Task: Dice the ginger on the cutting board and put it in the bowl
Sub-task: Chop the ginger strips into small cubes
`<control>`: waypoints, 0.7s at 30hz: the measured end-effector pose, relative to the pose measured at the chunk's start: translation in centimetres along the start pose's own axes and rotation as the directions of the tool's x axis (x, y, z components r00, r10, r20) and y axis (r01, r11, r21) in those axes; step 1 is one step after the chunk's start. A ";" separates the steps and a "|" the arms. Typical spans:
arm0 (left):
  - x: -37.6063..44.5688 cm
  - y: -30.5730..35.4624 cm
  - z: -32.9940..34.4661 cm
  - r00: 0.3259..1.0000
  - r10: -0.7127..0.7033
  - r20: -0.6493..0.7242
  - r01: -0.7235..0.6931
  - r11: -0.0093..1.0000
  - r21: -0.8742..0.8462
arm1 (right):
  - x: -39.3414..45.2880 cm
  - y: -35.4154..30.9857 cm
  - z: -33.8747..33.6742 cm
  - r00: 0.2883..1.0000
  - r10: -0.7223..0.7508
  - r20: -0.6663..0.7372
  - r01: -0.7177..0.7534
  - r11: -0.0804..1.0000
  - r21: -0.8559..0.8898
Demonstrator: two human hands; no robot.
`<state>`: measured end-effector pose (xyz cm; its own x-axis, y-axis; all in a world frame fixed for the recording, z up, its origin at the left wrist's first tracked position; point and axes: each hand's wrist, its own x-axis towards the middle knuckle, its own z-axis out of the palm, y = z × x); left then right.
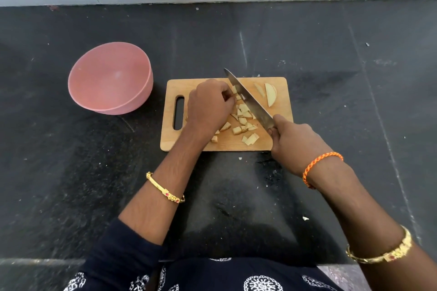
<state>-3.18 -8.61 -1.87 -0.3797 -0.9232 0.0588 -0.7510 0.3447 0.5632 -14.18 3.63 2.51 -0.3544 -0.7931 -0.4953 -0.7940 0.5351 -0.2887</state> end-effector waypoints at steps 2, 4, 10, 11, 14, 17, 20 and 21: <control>0.0 0.0 0.1 1.000 0.004 -0.005 -0.004 1.000 -0.003 | 0.2 -0.2 -0.6 0.999 -0.011 0.045 0.012 1.000 -0.017; 0.0 0.0 0.1 1.000 0.008 -0.015 -0.008 1.000 0.001 | 0.3 -0.1 -1.3 0.994 -0.014 0.107 0.016 1.000 -0.018; -0.1 -0.1 0.3 0.998 0.011 -0.057 -0.009 0.999 0.038 | -1.2 0.8 -2.8 0.979 0.019 0.204 -0.013 0.999 -0.033; -0.1 -0.1 0.3 0.998 0.009 -0.064 -0.007 0.999 0.038 | -1.6 1.1 -2.8 0.979 0.020 0.204 -0.011 0.999 -0.044; 0.2 -0.4 0.1 0.998 -0.009 -0.067 0.011 0.999 0.030 | -2.5 1.8 -2.3 0.986 0.005 0.166 0.006 0.998 -0.067; 0.9 -0.6 -0.4 1.000 0.002 -0.021 -0.001 1.000 0.024 | -2.9 2.4 -1.8 0.990 -0.022 0.138 0.026 0.999 -0.028; 1.6 -0.6 -0.9 1.000 0.020 0.014 -0.021 0.998 0.059 | -3.3 3.3 -1.5 0.996 -0.056 0.068 0.052 0.997 0.061; 1.7 -0.4 -0.9 0.999 0.024 0.045 -0.027 0.998 0.058 | -3.4 3.5 -1.3 0.998 -0.056 0.037 0.052 0.994 0.096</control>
<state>-3.00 -10.53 -1.23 -0.4218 -0.9060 0.0350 -0.7707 0.3786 0.5126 -16.41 7.85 4.27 -0.2908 -0.8106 -0.5082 -0.7605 0.5181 -0.3913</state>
